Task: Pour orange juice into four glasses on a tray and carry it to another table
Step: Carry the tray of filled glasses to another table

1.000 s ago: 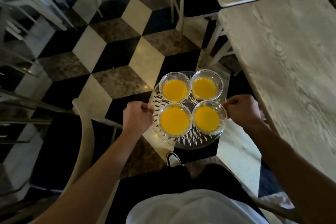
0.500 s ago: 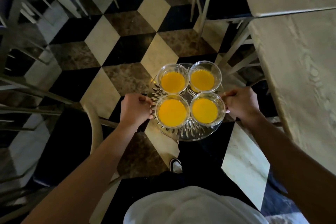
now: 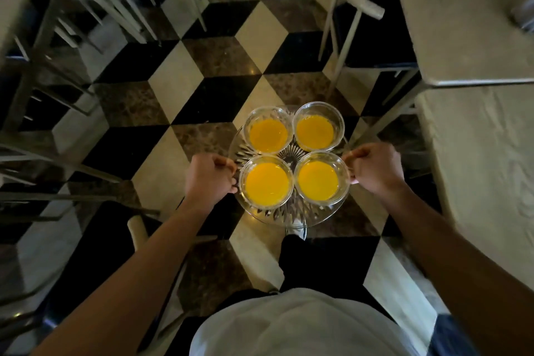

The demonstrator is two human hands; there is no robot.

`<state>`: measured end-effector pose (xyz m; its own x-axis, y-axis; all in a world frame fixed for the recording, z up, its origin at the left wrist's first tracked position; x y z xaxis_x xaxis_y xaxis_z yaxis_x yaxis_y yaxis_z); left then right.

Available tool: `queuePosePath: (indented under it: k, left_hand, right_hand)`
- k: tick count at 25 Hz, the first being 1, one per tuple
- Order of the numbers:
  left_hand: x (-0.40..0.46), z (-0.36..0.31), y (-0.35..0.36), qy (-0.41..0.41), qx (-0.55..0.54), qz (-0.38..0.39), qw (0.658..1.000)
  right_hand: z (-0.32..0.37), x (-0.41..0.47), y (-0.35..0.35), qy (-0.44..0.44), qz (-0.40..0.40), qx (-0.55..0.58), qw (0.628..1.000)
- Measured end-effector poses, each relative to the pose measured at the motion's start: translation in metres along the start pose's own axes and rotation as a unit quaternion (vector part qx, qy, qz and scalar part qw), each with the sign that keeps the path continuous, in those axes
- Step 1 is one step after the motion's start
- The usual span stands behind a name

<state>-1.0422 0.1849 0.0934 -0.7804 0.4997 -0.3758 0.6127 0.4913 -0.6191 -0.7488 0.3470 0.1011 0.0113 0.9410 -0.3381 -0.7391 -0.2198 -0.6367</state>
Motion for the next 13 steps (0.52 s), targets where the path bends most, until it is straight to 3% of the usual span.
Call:
queuePosePath:
  k: [13]
  left_hand:
    - [0.125,-0.070,0.039,-0.065,-0.016,-0.017,0.998]
  right_hand:
    - [0.082,0.137,0.017,-0.043,0.030,-0.019,0.998]
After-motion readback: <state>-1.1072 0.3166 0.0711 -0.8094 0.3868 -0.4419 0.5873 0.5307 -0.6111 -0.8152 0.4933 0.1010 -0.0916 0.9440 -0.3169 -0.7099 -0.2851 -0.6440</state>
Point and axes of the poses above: each hand's wrist, its own x-axis towards the middle knuckle, its own y-axis out of the palm, z = x × y, the point moved 4 cm from there along x, towards the middle knuckle, and after that the axes turned 8 degrees about -z, right-handed, at the moved point
